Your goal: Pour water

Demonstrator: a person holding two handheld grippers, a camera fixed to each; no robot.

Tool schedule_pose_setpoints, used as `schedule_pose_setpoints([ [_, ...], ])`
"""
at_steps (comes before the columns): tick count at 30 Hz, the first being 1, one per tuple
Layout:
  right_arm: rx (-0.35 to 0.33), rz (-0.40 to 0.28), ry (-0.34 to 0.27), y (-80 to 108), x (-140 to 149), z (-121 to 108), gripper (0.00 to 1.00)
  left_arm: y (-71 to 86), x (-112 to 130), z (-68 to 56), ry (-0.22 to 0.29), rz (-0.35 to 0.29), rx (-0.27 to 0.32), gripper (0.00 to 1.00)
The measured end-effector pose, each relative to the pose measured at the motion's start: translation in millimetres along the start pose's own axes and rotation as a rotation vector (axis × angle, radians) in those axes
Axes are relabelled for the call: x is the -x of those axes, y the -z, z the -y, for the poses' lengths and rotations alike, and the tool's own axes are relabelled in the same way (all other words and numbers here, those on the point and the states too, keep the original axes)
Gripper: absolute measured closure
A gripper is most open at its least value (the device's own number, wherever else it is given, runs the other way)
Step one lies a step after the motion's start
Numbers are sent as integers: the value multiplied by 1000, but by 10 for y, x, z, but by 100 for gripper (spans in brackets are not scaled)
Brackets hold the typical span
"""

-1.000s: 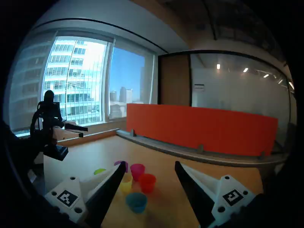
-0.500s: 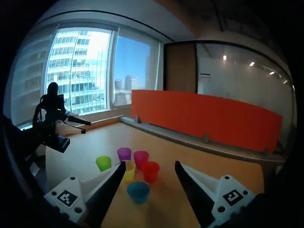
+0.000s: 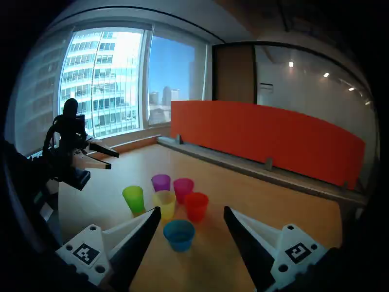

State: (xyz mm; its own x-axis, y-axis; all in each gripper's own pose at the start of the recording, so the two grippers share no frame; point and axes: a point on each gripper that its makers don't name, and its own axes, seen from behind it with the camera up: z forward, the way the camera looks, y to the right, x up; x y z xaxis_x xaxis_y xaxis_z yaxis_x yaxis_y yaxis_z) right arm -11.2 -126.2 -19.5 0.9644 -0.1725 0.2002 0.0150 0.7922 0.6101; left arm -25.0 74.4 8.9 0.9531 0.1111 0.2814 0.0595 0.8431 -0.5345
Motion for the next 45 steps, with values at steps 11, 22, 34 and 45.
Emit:
schedule_pose_setpoints([
  [11,-15,55,12,-128,276,55,0,-137,264,-17,13,46,22,0],
  [22,-37,98,-20,-270,531,103,0,-227,538,-35,12,105,39,0],
  [34,-49,149,-20,-443,802,135,0,-304,802,-95,-3,176,74,0],
  [45,-70,177,-33,-550,946,187,0,-360,1032,-91,-17,246,87,1],
])
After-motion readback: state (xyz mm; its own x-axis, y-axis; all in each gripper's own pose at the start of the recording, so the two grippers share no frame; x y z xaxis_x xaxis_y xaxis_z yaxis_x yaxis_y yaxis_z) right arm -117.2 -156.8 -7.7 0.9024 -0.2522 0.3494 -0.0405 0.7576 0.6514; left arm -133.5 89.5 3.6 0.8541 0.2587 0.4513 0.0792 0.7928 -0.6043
